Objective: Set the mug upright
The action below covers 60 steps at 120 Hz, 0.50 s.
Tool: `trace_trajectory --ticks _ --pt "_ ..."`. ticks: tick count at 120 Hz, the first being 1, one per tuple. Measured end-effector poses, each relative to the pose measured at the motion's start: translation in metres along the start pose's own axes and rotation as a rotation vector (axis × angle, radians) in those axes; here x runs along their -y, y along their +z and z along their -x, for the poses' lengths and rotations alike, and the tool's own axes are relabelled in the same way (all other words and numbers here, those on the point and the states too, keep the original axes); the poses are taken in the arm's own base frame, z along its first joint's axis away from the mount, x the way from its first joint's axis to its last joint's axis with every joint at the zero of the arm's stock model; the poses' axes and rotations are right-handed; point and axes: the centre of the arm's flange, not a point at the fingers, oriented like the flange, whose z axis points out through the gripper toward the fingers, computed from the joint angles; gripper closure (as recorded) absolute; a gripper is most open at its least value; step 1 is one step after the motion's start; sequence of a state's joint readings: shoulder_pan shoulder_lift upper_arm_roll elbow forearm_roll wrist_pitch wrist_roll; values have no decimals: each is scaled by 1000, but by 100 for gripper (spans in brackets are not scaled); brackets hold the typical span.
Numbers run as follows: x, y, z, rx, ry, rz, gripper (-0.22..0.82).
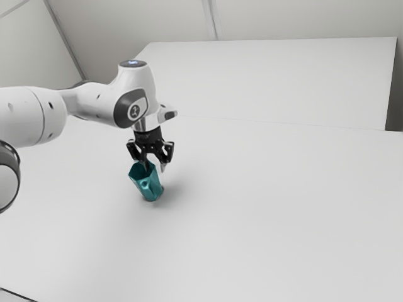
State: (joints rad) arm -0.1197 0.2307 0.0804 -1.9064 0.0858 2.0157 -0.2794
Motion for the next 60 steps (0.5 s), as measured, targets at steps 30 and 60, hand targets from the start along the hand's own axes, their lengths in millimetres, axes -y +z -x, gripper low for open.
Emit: trace_trajectory --ticks 30,60 --pt "4 -67 14 -88 -7 51 12" --pt "24 -208 26 -239 75 79 4"
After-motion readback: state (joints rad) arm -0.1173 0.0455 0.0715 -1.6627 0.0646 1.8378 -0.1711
